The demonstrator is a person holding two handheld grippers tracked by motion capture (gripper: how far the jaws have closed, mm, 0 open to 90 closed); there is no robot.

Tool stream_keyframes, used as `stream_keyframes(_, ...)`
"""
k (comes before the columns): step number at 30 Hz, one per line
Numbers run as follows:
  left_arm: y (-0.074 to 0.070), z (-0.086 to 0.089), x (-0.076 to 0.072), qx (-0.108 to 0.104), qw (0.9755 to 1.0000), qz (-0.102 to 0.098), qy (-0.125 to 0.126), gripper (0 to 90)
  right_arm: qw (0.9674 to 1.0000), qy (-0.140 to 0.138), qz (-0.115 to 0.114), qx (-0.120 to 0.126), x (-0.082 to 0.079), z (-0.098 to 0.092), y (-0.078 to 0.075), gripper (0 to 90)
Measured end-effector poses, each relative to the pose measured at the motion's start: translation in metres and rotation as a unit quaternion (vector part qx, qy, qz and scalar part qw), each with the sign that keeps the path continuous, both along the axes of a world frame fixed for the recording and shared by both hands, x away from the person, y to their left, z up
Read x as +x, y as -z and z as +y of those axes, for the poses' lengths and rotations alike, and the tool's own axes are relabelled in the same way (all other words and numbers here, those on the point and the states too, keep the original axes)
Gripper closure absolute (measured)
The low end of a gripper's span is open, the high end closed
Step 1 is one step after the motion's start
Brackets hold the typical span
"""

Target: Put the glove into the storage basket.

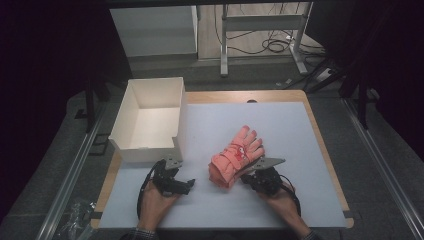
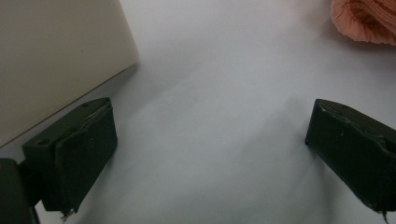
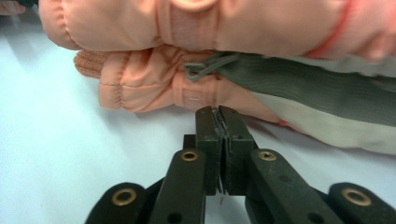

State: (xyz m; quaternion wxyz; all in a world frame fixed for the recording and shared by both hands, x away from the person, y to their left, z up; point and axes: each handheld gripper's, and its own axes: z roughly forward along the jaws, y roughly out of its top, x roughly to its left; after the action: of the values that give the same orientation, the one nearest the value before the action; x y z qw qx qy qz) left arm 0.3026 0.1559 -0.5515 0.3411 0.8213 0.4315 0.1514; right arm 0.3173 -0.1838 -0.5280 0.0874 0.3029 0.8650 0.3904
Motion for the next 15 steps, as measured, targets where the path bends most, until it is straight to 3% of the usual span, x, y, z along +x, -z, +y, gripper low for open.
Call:
stream_keyframes(7, 0.0, 0.0, 0.0, -0.001, 1.0, 0.0, 0.001, 2.0, 0.999, 0.042, -0.016, 0.003, 0.006, -0.034, -0.008, 76.6)
stream_keyframes(15, -0.001, 0.0, -0.001, -0.003, 1.0, -0.001, -0.004, 3.2, 0.9948, 0.096, -0.033, -0.006, 0.014, -0.074, -0.007, 59.1)
